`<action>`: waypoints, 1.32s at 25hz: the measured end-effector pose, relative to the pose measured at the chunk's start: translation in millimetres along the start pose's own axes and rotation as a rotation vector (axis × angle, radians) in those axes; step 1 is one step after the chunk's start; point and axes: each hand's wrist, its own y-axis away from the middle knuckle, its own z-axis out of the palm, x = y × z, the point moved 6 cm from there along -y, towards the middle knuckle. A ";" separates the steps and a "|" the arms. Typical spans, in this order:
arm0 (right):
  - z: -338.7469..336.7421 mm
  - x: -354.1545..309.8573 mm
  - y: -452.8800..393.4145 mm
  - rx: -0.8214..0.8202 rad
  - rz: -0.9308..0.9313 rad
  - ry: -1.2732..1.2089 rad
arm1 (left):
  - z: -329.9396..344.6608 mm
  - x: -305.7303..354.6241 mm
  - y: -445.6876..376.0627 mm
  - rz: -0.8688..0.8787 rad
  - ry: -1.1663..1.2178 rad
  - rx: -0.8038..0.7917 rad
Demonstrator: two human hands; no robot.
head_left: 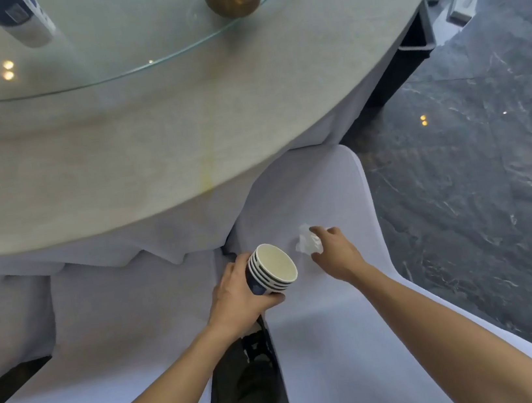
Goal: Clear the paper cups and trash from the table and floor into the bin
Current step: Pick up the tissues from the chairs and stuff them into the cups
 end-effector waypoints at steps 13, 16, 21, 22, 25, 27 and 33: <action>83.5 49.4 -92.6 0.005 -0.054 0.143 | 34.2 -36.4 -40.5 -0.092 0.045 0.016; 52.1 45.6 -68.4 0.021 0.002 -0.128 | 31.8 -20.5 -26.6 -0.088 0.012 0.013; -57.6 -11.2 8.6 0.046 -0.040 -0.964 | 17.3 44.3 4.1 -0.048 -0.048 -0.021; -82.9 -24.5 25.3 0.054 -0.084 -1.035 | 11.8 60.6 11.5 -0.019 -0.057 -0.010; -147.0 -53.7 83.8 0.041 -0.200 -1.219 | -6.9 110.5 38.9 0.068 -0.037 0.052; -171.6 -62.4 119.7 0.013 -0.268 -1.281 | -17.2 138.7 53.8 0.112 -0.020 0.093; -192.5 -36.2 208.9 0.014 -0.374 -0.988 | -17.3 210.4 108.4 0.269 -0.058 0.202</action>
